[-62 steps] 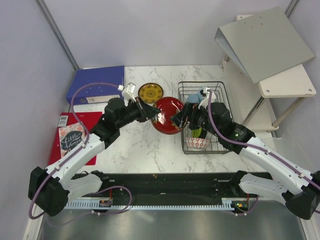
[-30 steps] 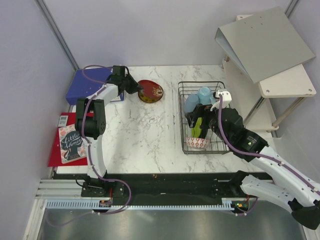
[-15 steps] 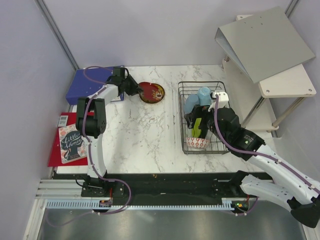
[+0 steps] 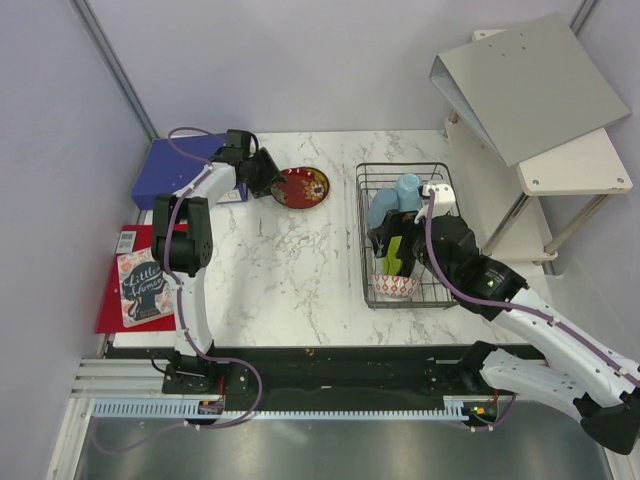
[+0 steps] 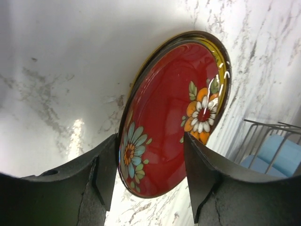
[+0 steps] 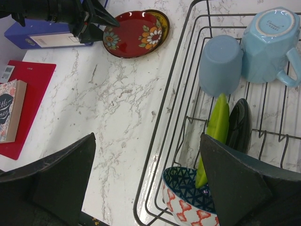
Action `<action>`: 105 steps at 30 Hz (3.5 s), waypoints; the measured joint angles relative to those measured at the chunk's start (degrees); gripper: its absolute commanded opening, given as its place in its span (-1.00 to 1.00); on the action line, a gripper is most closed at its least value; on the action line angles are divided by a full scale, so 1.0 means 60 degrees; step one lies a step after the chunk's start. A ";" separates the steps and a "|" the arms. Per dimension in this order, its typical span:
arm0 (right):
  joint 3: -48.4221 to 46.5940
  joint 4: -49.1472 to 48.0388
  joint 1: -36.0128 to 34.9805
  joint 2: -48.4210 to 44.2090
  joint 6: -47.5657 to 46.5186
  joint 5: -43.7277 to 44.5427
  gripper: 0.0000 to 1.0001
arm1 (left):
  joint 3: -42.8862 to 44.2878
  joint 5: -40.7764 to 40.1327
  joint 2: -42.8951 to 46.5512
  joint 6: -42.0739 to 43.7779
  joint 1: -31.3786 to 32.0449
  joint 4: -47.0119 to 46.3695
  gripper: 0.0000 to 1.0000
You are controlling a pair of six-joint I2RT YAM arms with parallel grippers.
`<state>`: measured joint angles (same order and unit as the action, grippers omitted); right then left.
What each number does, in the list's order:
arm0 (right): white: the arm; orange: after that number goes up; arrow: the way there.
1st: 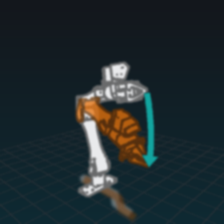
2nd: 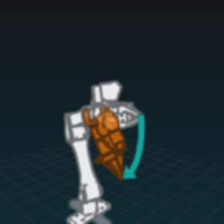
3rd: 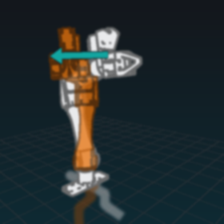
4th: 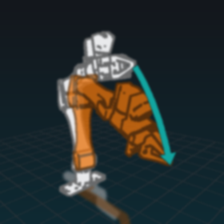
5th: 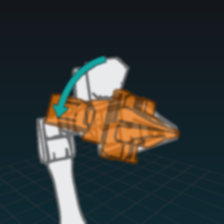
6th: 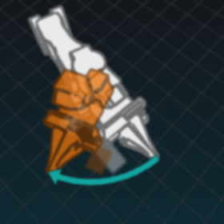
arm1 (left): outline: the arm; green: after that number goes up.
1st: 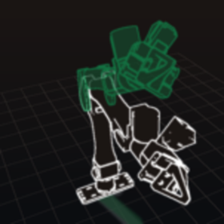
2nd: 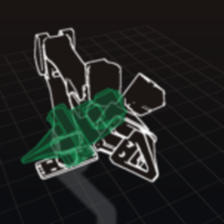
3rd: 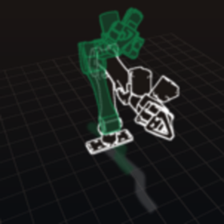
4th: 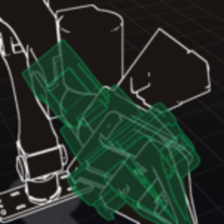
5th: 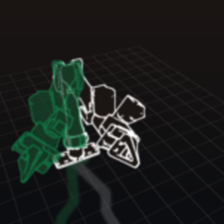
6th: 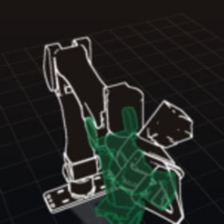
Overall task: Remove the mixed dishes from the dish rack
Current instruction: Place the plate at the center of the board, then pick up the plate from the dish rack.
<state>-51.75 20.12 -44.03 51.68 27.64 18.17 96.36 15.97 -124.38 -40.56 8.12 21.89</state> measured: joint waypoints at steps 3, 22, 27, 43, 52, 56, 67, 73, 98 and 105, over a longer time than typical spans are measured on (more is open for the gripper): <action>0.0102 -0.0004 0.0000 0.0029 0.0004 0.0000 0.96 | 0.0149 -0.0317 0.0000 0.0222 0.0000 0.0474 0.25; 0.0437 -0.0033 0.0000 0.0277 0.0029 0.0051 0.96 | 0.0852 -0.1657 0.0000 0.0991 0.0117 0.2120 0.15; 0.0295 0.0419 -0.0015 0.0495 -0.0080 0.1195 0.96 | 0.0718 -0.1665 0.0182 0.0987 0.0146 0.2127 0.25; -0.0918 0.2433 0.0299 0.3111 0.0659 0.4295 0.34 | -0.3217 -0.2390 0.7045 0.0466 0.2259 0.1191 0.99; -0.0878 0.2441 0.0324 0.2517 0.0794 0.4645 0.29 | -0.4375 -0.2401 0.7184 0.0426 0.2714 0.0991 0.99; -0.0586 0.2448 0.0426 0.2543 0.0896 0.4681 0.24 | -0.4645 -0.2404 0.7187 0.0426 0.2714 0.0827 0.99; -0.0004 0.2382 0.0576 0.3381 0.1035 0.4459 0.04 | -0.5136 -0.2397 0.7227 0.0426 0.2714 0.0663 0.97; -0.0004 0.2266 0.0576 0.3657 0.0991 0.4375 -0.35 | -0.5326 -0.2397 0.7242 0.0426 0.2714 0.0546 0.96; -0.1639 0.3989 0.0652 0.2586 0.0339 0.4663 -1.00 | -0.5395 -0.2342 0.7238 0.0412 0.2714 0.0466 0.91; -0.2929 0.4193 0.0645 0.1894 0.0233 0.4422 -1.00 | -0.5395 -0.2339 0.7238 0.0415 0.2714 0.0466 0.91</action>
<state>-69.32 45.28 -40.16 63.05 29.04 44.71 63.99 1.93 -80.95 -38.06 24.40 24.69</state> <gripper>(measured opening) 0.061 0.960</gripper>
